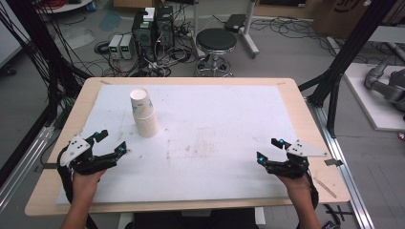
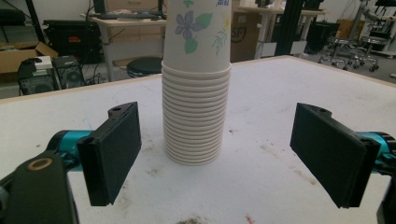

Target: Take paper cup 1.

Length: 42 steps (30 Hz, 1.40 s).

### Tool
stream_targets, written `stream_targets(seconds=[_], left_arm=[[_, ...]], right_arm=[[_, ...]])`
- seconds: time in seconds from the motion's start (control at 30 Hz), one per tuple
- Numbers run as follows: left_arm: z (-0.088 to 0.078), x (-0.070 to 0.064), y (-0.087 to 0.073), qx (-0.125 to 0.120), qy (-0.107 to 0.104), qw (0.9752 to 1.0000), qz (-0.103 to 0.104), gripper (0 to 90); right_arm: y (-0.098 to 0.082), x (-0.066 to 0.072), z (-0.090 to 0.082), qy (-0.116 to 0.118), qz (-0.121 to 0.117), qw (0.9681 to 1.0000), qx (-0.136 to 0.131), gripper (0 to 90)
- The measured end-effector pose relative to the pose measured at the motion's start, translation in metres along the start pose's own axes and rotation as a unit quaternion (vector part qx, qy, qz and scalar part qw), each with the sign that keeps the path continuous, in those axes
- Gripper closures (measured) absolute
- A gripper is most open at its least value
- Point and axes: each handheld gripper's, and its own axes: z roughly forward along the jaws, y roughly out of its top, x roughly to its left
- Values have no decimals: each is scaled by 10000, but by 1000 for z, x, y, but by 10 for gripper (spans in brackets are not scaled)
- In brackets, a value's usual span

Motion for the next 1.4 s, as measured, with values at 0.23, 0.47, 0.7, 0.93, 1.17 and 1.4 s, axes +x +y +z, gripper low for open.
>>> stream_targets(seconds=[0.23,0.47,0.7,0.93,1.17,1.4], left_arm=[[0,0,0,16,9,10000,9,164],[3,0,0,-13,-9,10000,-26,164],[6,2,-1,-11,27,10000,-84,164],[3,3,-1,10,61,10000,-54,164],[0,0,1,-23,45,10000,-29,164],[3,-3,4,8,6,10000,-20,164]], right_arm=[[0,-1,0,11,21,10000,11,205],[-1,-1,-1,1,-5,10000,4,205],[-2,-2,0,-7,11,10000,11,204],[-3,-1,0,39,-68,9999,87,205],[0,3,0,24,-52,10000,66,205],[0,4,2,81,-57,9999,73,205]])
